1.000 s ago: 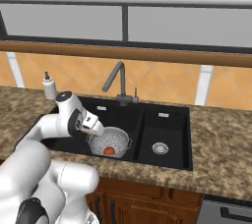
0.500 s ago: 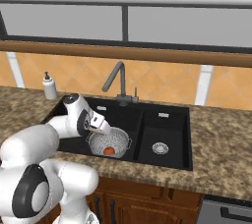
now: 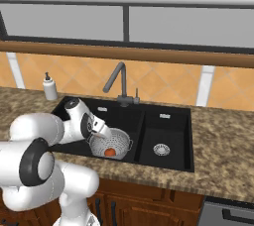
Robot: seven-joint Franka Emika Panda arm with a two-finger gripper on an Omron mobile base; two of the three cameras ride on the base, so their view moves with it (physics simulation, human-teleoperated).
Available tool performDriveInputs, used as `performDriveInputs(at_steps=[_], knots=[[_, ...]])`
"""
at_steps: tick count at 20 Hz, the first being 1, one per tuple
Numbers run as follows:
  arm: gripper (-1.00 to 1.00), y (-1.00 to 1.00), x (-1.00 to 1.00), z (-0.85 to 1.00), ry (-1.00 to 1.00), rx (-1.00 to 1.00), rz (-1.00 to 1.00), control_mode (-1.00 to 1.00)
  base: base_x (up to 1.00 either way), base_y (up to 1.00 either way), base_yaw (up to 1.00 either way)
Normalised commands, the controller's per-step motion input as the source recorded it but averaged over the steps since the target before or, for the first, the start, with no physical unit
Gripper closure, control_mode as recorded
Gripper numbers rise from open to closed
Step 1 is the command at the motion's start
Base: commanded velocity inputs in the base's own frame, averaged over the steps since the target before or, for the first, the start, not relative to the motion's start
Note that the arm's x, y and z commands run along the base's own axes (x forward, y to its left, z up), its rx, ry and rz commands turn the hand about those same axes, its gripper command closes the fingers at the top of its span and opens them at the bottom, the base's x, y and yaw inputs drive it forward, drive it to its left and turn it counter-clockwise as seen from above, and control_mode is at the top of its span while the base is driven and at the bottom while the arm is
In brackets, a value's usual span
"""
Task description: Put the colander in the sink, put the orange, tangerine in the colander, and turn on the sink faucet and pour water over the colander.
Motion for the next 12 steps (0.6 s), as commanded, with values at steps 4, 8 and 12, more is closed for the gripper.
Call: performDriveInputs(at_steps=[4, 8, 12], knots=[[1.0, -0.13, -0.33, -1.0, -0.07, 0.0, 0.0, -1.0, 0.0, 0.0, 0.0], [1.0, -0.13, -0.31, -1.0, -0.08, 0.0, 0.0, -1.0, 0.0, 0.0, 0.0], [1.0, -0.18, -0.21, -0.96, -0.1, 0.0, 0.0, -1.0, 0.0, 0.0, 0.0]])
